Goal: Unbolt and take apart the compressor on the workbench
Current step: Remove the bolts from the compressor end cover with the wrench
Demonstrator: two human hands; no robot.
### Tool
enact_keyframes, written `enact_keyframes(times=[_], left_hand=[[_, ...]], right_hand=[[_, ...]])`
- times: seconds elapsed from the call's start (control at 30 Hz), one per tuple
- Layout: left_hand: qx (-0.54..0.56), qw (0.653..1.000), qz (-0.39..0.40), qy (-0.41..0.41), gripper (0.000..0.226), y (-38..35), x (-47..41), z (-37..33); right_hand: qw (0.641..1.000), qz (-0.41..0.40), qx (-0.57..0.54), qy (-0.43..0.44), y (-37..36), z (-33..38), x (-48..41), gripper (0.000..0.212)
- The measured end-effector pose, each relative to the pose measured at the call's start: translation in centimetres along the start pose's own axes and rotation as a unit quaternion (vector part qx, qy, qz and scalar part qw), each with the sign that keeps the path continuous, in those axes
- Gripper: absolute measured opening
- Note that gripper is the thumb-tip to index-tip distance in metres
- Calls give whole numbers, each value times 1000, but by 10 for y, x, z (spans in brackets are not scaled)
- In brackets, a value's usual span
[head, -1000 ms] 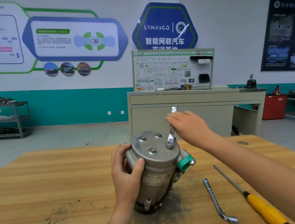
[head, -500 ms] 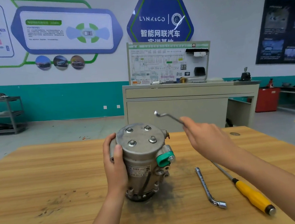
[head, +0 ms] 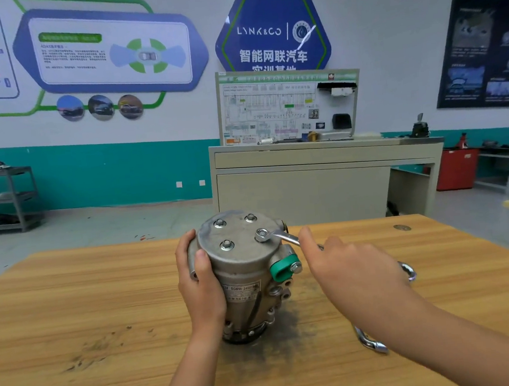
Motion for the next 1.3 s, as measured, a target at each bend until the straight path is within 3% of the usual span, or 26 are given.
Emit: enact_keyframes(times=[0.1, 0.2, 0.27, 0.33, 0.4, 0.47, 0.53, 0.6, 0.63, 0.7, 0.73, 0.8, 0.93, 1.1, 1.3], left_hand=[[13, 1000, 14, 18, 37, 1, -8, 6], [27, 999, 37, 22, 31, -3, -13, 9], [24, 998, 60, 23, 30, -8, -15, 11], [20, 996, 85, 24, 31, -14, -18, 12], [25, 994, 101, 28, 32, -17, -20, 13], [32, 994, 102, 32, 34, -15, -20, 14], [39, 995, 85, 36, 33, -10, -20, 14], [45, 997, 59, 31, 38, -4, -18, 12], [44, 998, 48, 25, 41, 0, -18, 11], [39, 999, 33, 19, 36, 5, -17, 10], [37, 999, 27, 17, 31, 7, -16, 10], [34, 999, 17, 8, 28, 9, -15, 8], [31, 999, 19, 3, 28, 8, -12, 4], [32, 999, 22, 2, 43, 5, -9, 4], [19, 1000, 20, 4, 45, 4, -8, 4]], right_hand=[[985, -169, -45, -8, 2, -15, -5, 37], [965, -227, -132, 28, -16, -21, -37, 19], [974, -202, -106, 13, -28, -14, -72, 31], [987, -136, -56, 69, -39, 10, -108, 41], [986, -90, -25, 137, -42, 36, -130, 37], [978, -126, -31, 166, -26, 44, -134, 30], [958, -208, -186, 66, 7, 15, -137, 19], [911, -200, -353, -78, 24, -29, -134, 26], [898, -187, -385, -103, 28, -40, -129, 28], [935, -153, -308, -90, 33, -41, -111, 23], [964, -107, -232, -68, 27, -33, -97, 18], [989, -22, -139, -34, 8, -18, -64, 17], [995, 49, -83, 20, -16, 1, -28, 29], [997, 22, -71, 13, -16, 2, -29, 46], [998, 21, -65, -8, -16, -11, -28, 40]])
Point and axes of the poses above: each hand's wrist, its own x-axis away from the middle knuckle, its own y-axis out of the back of the hand, z = x × y, the point moved 8 cm from there along -x, towards the middle knuckle, and after that the axes turned 13 degrees about -y, right-handed, at the moved point
